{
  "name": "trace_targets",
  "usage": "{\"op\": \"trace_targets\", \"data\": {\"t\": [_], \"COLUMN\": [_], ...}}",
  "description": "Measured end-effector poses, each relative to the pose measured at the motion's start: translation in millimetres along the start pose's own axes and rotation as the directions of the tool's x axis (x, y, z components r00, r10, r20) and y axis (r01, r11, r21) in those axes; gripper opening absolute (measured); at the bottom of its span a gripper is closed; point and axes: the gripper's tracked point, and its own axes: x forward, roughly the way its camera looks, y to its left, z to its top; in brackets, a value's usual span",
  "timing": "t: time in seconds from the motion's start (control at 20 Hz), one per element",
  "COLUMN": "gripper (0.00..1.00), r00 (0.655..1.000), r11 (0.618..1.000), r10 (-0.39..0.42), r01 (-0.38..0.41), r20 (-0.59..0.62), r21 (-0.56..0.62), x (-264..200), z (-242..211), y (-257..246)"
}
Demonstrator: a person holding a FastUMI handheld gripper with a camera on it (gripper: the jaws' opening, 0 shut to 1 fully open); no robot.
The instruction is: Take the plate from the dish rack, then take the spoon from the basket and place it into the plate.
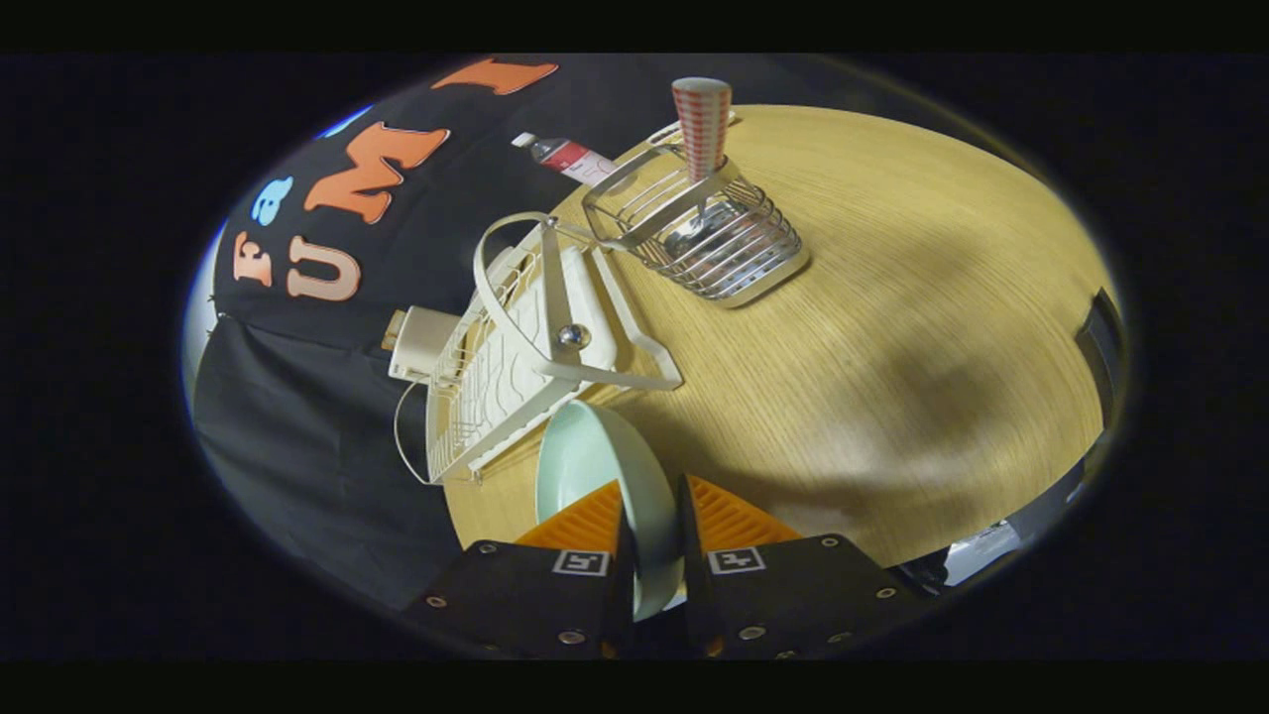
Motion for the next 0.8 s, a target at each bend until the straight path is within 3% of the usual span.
{"op": "trace_targets", "data": {"t": [0.2, 0.4, 0.6, 0.8], "gripper": [0.29, 0.46, 0.6, 0.74], "r00": [0.999, 0.983, 0.936, 0.885], "r11": [1.0, 0.994, 0.963, 0.907], "r10": [-0.017, -0.047, -0.102, -0.14], "r01": [0.018, 0.064, 0.178, 0.294], "r20": [0.036, 0.178, 0.338, 0.445], "r21": [-0.025, -0.09, -0.202, -0.3], "x": [-7, -26, -51, -68], "z": [15, 57, 103, 137], "y": [-3, -7, -18, -23]}}
